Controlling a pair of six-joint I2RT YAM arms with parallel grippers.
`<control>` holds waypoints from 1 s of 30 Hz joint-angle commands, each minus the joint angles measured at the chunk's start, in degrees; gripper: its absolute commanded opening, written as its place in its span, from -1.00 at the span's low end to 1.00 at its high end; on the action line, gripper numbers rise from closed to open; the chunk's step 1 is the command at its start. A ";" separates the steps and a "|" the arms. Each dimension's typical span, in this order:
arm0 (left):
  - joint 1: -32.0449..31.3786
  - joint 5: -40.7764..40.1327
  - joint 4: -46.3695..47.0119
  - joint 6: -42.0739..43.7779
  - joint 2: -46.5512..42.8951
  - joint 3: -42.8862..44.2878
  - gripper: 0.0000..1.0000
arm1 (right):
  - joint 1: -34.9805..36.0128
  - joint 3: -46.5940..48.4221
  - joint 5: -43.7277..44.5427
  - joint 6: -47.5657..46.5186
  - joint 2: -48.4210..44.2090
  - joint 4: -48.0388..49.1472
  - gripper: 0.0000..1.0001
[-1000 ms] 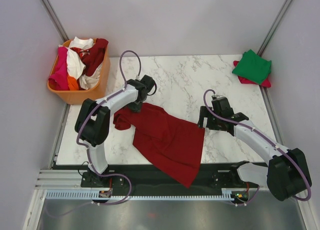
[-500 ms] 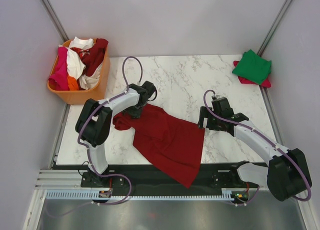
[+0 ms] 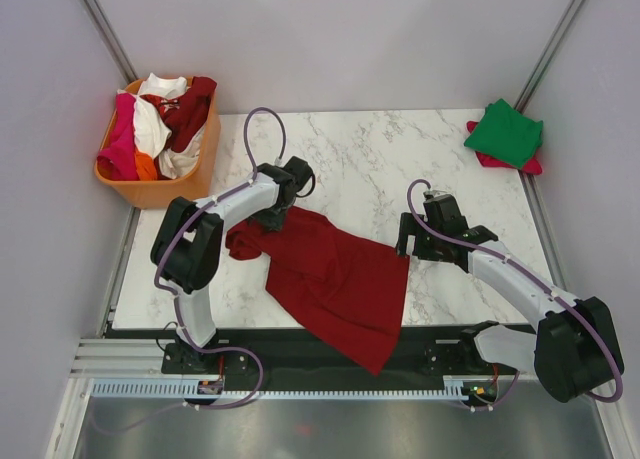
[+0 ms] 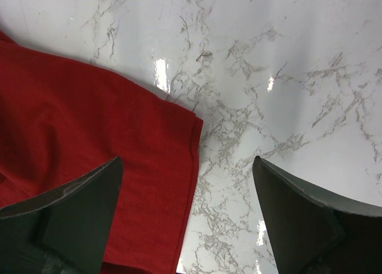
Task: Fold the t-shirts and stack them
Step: Flatten the tshirt out
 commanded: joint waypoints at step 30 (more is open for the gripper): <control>4.89 23.87 9.00 -2.92 -30.72 -3.09 1.00 | -0.05 -0.35 -0.44 -0.28 -0.31 1.74 0.96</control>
